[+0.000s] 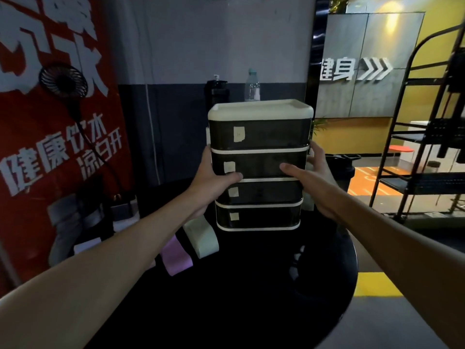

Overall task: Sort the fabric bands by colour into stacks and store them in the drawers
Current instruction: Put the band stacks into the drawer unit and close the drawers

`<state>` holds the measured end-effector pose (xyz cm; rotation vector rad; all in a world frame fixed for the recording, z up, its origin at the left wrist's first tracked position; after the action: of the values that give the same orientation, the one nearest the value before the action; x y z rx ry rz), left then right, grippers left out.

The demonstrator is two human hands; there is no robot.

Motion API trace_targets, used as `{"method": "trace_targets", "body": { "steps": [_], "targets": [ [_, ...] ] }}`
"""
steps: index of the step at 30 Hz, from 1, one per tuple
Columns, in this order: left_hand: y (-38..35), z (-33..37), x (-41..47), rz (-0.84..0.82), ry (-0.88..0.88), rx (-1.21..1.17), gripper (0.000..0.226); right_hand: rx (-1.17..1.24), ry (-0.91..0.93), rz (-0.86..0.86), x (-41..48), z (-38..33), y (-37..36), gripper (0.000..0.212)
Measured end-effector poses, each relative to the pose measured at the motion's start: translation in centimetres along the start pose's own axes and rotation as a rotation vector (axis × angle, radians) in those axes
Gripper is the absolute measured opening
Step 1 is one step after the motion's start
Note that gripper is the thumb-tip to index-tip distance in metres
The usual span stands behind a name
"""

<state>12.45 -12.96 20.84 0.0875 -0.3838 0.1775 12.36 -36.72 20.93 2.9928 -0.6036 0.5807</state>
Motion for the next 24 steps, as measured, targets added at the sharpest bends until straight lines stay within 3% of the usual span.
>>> {"method": "trace_targets", "body": {
  "steps": [12,19,24],
  "targets": [
    [0.4,-4.8,0.5,0.012,0.069,0.047,0.081,-0.001,-0.089,-0.007,0.5,6.0,-2.0,0.091],
    [1.1,-6.2,0.7,-0.001,0.063,0.053,0.088,-0.02,-0.048,-0.064,0.0,7.0,-3.4,0.093],
    [3.3,-6.9,0.8,-0.003,0.09,0.194,0.087,-0.164,-0.014,0.014,-1.4,6.5,-2.8,0.083]
  ]
}}
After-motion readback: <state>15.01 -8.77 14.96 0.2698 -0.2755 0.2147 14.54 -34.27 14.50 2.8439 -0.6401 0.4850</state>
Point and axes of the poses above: each hand's wrist, its own x-axis towards the middle knuckle, its own y-axis out of the back of the hand, z = x × y, the point moved 8 cm from there along x, towards the middle knuckle, and after that the axes turned 14 degrees about z, right-handed, at the moved point
